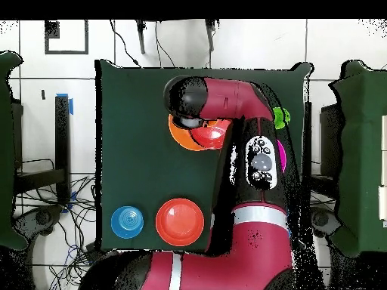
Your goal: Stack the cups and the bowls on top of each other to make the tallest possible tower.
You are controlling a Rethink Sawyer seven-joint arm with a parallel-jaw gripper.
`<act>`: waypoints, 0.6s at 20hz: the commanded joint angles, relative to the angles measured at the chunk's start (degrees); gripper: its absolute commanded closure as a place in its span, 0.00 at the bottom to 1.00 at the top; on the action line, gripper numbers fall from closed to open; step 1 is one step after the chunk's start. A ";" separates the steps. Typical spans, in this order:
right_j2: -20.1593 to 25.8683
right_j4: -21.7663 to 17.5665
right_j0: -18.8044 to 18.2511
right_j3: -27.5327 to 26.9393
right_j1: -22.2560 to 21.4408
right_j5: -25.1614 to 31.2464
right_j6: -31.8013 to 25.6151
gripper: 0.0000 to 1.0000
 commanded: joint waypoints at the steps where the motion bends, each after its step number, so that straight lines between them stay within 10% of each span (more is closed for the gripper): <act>1: 1.39 0.52 2.09 1.02 0.56 2.85 6.05 1.00; 4: 1.22 0.53 2.15 1.01 0.61 2.69 6.21 1.00; 5: 1.10 0.62 2.21 1.07 0.62 2.88 6.35 0.00; 12: 0.80 1.06 2.36 0.90 0.80 3.44 6.81 0.00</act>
